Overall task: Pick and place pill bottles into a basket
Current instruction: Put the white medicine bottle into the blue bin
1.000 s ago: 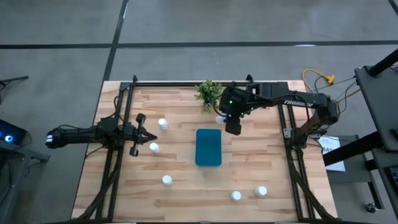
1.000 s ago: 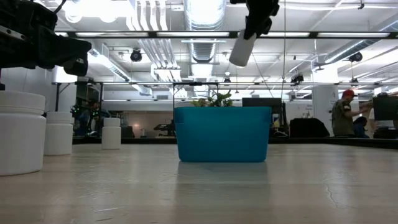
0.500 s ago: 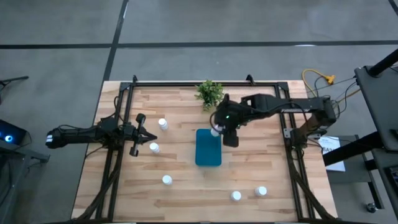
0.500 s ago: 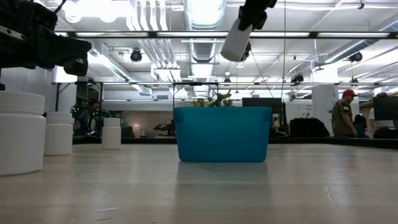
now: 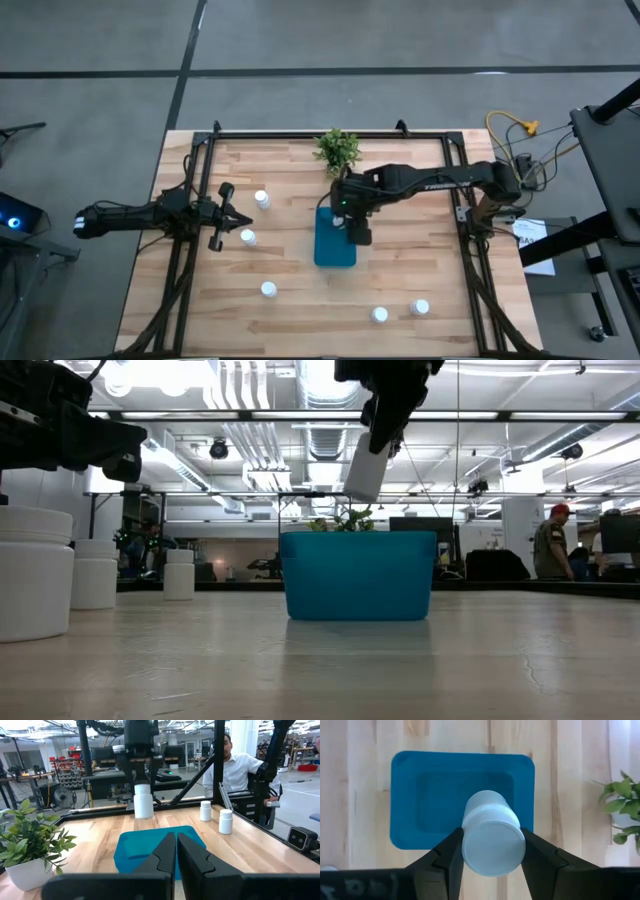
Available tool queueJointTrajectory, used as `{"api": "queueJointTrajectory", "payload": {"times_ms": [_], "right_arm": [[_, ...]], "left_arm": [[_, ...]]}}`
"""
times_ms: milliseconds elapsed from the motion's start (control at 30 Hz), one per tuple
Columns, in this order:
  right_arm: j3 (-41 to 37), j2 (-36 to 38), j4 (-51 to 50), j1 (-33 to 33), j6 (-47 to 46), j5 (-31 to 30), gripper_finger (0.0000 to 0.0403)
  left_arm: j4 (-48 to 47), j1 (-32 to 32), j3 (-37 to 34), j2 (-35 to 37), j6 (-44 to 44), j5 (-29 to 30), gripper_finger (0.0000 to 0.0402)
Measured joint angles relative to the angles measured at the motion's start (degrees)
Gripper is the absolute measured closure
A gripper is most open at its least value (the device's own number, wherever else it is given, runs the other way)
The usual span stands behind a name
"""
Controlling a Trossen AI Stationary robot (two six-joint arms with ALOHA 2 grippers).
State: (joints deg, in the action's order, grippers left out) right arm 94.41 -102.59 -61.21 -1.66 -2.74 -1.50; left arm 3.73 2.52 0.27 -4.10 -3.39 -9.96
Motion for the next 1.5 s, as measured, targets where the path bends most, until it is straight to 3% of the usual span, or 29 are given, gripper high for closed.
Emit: {"api": "queueJointTrajectory", "payload": {"times_ms": [800, 1500], "right_arm": [[-0.3, -11.6, -0.4, 3.0, 4.8, -0.2, 0.0255], [-2.1, -12.5, -0.1, 3.5, 5.4, -1.9, 0.0254]], "left_arm": [[0.0, 0.0, 0.0, 0.0, 0.0, 0.0, 0.0402], [0.0, 0.0, 0.0, -0.1, 0.0, 0.0, 0.0402]]}}
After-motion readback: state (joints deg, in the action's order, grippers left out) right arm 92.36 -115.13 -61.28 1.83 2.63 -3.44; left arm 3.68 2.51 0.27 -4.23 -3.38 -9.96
